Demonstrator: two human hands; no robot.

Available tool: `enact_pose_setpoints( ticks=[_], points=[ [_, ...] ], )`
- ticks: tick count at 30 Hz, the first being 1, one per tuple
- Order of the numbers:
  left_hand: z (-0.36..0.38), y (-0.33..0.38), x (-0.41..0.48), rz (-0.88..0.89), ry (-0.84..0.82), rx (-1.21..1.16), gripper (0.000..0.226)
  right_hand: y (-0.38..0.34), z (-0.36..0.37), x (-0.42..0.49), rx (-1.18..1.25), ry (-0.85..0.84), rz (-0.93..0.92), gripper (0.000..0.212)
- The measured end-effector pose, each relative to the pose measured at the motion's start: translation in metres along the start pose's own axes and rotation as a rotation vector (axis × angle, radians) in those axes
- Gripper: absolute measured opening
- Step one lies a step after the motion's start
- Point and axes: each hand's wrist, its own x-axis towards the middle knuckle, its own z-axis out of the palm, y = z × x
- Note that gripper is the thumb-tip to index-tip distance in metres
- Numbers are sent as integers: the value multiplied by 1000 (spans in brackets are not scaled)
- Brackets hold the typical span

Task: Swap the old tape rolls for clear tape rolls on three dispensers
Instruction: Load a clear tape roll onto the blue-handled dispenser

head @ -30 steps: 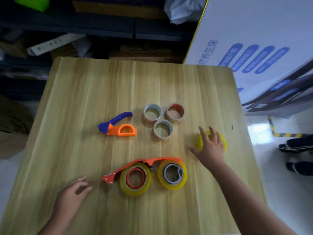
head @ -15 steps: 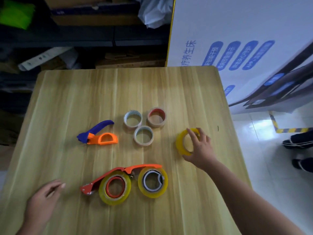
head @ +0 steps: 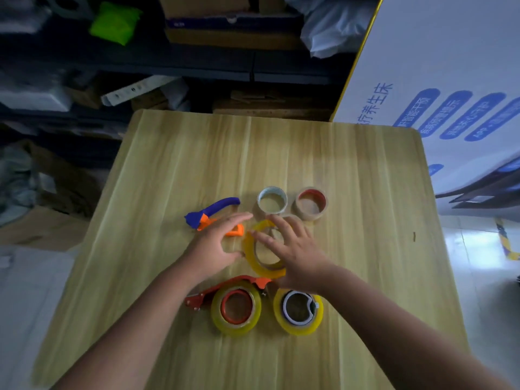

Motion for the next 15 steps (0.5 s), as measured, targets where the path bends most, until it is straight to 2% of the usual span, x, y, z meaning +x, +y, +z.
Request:
enact_pose_setpoints(
  ticks=[3,6,11,15],
  points=[
    [-15,-23,-7,-28,-29,13,68,-15,2,18,16,-61,43,116],
    [-20,-41,-16,-44,-55,30,62,-26,3,31,34,-97,80,117],
    [-23,-77,-9,76,42,109,32,-46,7,53,45,-138,86,112],
    [-28,-97,-6,162,52,171,22,-55,11,61,63,-140,68,111]
  ],
)
